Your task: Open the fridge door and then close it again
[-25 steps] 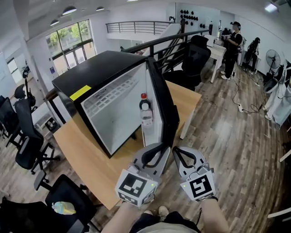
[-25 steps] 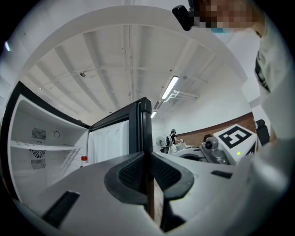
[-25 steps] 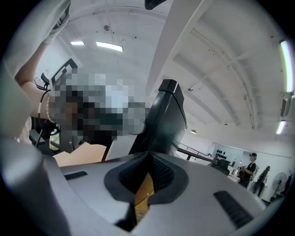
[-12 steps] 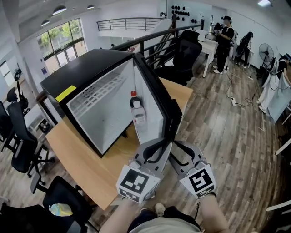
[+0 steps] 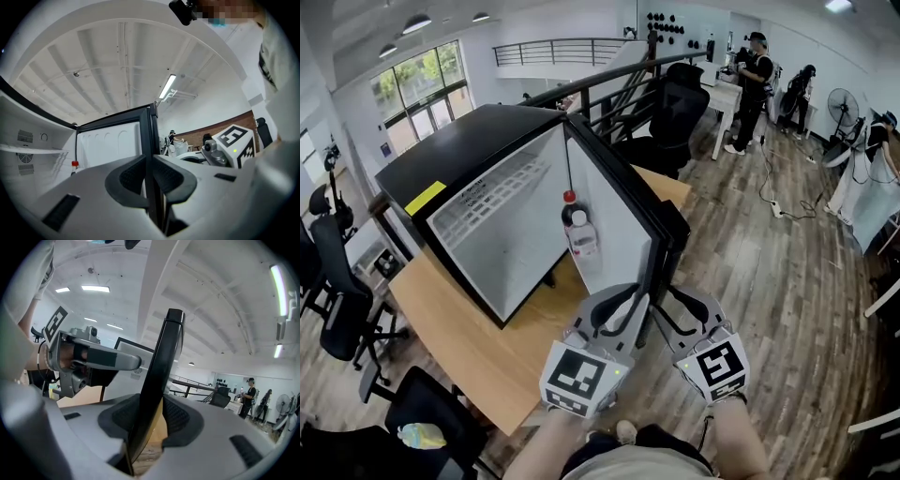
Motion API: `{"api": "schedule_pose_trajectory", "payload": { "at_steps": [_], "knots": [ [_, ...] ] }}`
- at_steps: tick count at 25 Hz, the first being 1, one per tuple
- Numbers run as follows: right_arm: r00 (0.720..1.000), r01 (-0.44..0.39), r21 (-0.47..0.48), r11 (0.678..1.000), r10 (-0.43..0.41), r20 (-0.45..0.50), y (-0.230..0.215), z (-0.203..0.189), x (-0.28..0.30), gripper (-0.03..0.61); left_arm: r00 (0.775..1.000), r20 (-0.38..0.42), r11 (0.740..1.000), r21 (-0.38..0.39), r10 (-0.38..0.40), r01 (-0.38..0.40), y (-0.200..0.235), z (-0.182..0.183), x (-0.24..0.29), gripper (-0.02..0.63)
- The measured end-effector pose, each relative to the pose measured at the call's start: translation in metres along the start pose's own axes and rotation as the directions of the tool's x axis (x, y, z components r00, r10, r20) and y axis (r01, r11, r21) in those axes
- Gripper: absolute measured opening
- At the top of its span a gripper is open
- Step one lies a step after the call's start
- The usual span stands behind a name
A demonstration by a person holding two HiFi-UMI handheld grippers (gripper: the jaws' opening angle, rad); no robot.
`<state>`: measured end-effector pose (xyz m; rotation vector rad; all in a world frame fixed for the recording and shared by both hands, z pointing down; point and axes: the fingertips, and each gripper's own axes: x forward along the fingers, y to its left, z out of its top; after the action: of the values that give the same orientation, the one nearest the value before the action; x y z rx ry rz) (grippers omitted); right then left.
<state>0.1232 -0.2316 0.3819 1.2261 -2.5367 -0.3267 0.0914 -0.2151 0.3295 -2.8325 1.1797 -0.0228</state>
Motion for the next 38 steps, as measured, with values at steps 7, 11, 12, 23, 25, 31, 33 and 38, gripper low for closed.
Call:
{"api": "schedule_pose_trajectory", "payload": {
  "at_steps": [7, 11, 12, 23, 25, 31, 33, 38],
  "knots": [
    [0.996, 0.084, 0.063, 0.994, -0.084, -0.015, -0.028, -0.009, -0.005, 0.138, 0.993, -0.071, 0.993, -0.062, 0.094, -0.098, 0.024, -0.031, -0.017, 0.035],
    [0.992, 0.124, 0.072, 0.99, -0.121, -0.043, -0.041, -0.014, -0.009, 0.14, 0.982, -0.103, 0.983, -0.071, 0.161, -0.169, 0.036, -0.039, -0.029, 0.035],
    [0.99, 0.134, 0.079, 0.988, -0.131, -0.047, -0.044, -0.014, -0.01, 0.138, 0.979, -0.106, 0.981, -0.073, 0.172, -0.18, 0.037, -0.039, -0.031, 0.035],
    [0.973, 0.227, 0.152, 0.962, -0.219, -0.067, -0.064, -0.024, -0.008, 0.121, 0.971, -0.148, 0.975, -0.096, 0.186, -0.202, 0.045, -0.06, -0.037, 0.035],
    [0.973, 0.231, 0.166, 0.959, -0.222, -0.067, -0.064, -0.025, -0.01, 0.117, 0.971, -0.159, 0.975, -0.104, 0.179, -0.196, 0.042, -0.065, -0.037, 0.035],
    [0.973, 0.232, 0.201, 0.952, -0.225, -0.056, -0.064, -0.025, -0.012, 0.107, 0.971, -0.165, 0.973, -0.123, 0.173, -0.194, 0.045, -0.068, -0.036, 0.035],
    [0.974, 0.226, 0.205, 0.952, -0.219, -0.054, -0.064, -0.025, -0.012, 0.107, 0.971, -0.162, 0.972, -0.126, 0.176, -0.197, 0.046, -0.068, -0.037, 0.035],
    [0.977, 0.215, 0.206, 0.955, -0.21, -0.05, -0.064, -0.025, -0.012, 0.107, 0.97, -0.161, 0.97, -0.131, 0.181, -0.203, 0.048, -0.068, -0.039, 0.035]
  ]
}}
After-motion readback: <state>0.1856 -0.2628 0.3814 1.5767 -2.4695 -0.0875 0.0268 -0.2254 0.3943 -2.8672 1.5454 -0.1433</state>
